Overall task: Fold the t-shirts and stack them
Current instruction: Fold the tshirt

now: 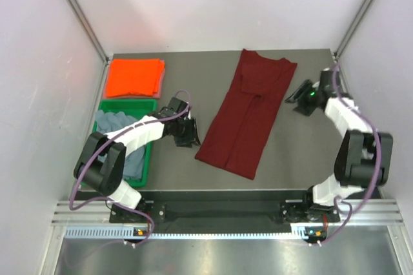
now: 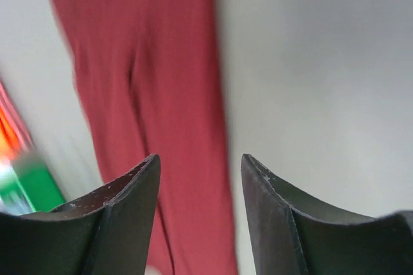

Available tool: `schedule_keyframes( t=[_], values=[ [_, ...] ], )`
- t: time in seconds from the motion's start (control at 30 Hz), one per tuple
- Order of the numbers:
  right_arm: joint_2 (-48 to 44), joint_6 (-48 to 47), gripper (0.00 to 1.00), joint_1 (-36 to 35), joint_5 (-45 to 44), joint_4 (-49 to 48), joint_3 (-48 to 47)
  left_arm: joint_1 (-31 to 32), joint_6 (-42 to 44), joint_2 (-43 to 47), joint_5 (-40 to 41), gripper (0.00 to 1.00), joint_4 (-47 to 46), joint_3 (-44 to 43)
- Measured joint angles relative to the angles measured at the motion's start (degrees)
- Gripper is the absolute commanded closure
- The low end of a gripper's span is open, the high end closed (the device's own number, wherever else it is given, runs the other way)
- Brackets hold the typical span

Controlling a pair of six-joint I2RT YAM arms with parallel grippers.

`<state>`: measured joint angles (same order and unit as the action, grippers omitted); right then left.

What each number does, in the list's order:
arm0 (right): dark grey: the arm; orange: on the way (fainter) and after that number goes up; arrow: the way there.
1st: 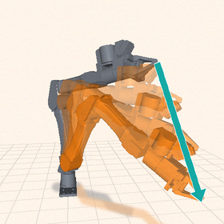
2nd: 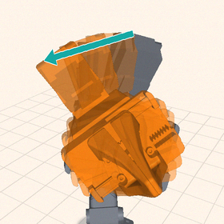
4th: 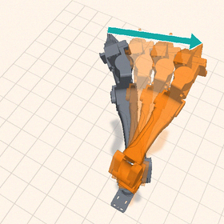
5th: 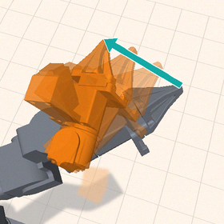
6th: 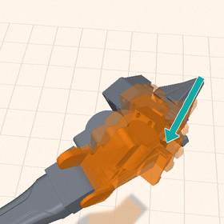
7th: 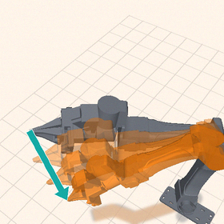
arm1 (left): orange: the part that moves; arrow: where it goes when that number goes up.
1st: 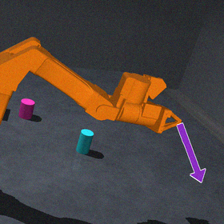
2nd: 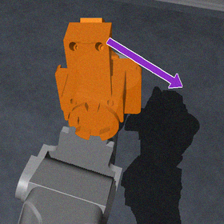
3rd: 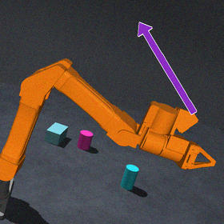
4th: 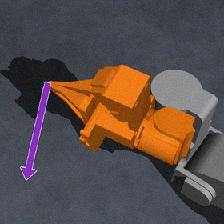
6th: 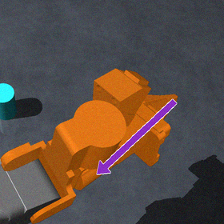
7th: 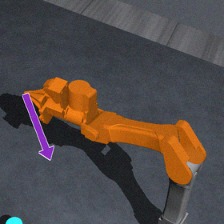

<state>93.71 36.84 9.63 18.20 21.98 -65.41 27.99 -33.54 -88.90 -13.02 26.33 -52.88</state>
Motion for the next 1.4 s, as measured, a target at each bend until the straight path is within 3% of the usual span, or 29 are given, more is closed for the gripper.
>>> schedule_keyframes(
  t=[0.1,0.27,0.53,0.97,1.2,1.4],
  values=[
    [-9.55,-0.26,0.48,-9.44,-2.32,1.81,8.57,0.11,1.03,0.0,-0.02,0.54,-0.31,1.73],
    [-17.79,3.65,0.52,-23.89,-4.46,2.58,20.28,0.13,1.79,0.02,-1.38,0.55,-0.79,4.7],
    [-24.59,12.55,0.55,-36.02,-11.58,3.96,29.92,0.2,1.25,0.28,-6.1,0.61,-4.24,8.35],
    [-28.92,27.96,0.53,-52.72,-19.71,4.42,36.89,0.59,0.7,3.52,-6.01,0.63,-5.11,11.47],
    [-28.17,33.0,0.56,-56.22,-23.26,5.38,36.94,0.63,0.46,8.22,-1.9,0.59,-2.75,11.82],
    [-28.26,35.91,0.71,-58.4,-24.92,6.97,36.92,0.63,0.52,11.72,0.31,0.56,-0.94,11.61]
  ],
)
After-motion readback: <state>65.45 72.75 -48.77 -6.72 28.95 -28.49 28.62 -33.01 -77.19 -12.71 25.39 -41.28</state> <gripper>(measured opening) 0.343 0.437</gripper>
